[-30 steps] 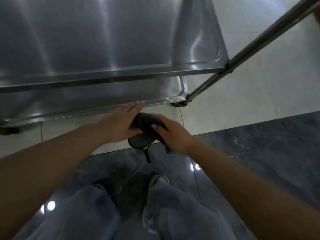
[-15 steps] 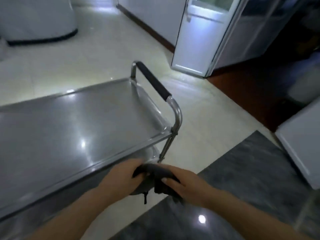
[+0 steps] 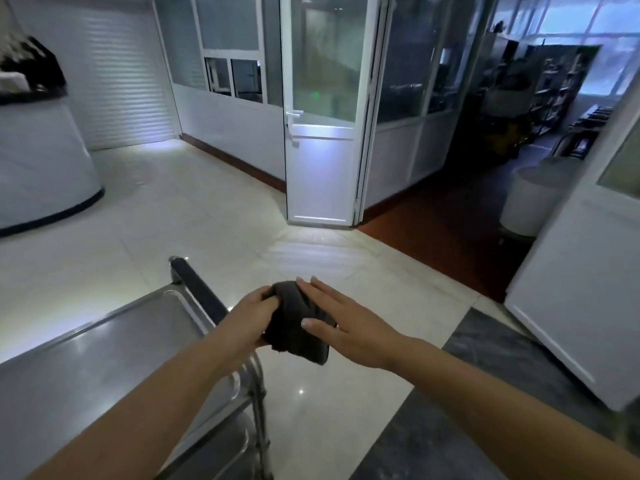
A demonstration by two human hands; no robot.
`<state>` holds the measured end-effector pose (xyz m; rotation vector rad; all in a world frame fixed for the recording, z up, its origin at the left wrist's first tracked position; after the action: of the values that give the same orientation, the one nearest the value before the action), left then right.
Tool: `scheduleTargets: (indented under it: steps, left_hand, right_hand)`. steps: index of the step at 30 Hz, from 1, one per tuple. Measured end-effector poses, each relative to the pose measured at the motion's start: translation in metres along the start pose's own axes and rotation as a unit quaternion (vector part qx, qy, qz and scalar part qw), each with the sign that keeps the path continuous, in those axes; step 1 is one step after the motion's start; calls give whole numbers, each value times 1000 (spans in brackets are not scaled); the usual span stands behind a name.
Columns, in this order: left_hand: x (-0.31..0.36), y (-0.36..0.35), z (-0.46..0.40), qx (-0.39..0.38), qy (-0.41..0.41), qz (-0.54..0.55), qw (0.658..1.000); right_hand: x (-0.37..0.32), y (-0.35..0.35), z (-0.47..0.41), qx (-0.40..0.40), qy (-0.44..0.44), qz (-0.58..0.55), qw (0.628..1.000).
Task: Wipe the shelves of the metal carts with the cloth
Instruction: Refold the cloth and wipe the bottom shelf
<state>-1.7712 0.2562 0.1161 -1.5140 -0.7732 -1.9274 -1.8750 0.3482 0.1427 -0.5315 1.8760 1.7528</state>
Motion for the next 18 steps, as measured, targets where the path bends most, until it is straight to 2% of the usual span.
scheduleTargets:
  steps: [5, 11, 13, 15, 18]
  left_hand:
    - [26, -74, -79, -18, -10, 82, 996]
    - [40, -127, -156, 2, 20, 192, 981]
    - [42, -136, -184, 6, 45, 157, 987]
    - [39, -142, -212, 18, 95, 78, 992]
    - [39, -150, -259, 18, 97, 72, 993]
  right_hand:
    - [88, 81, -16, 10, -35, -50, 998]
    - [168, 142, -44, -14, -69, -142, 987]
    - [194, 151, -61, -30, -78, -155, 984]
    - [222, 157, -80, -41, -91, -155, 983]
    - [262, 166, -115, -38, -97, -137, 985]
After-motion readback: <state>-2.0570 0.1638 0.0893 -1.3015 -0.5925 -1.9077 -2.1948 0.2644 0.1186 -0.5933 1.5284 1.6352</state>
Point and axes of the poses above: each hand's wrist, its own z-axis away from the middle knuckle, its own y-axis out of the back of the hand, x = y × z, the point moved 9 cm from there along -z, towards the middle knuckle, and after that the axes turned 3 degrees about -y, right-handed, at the moved point
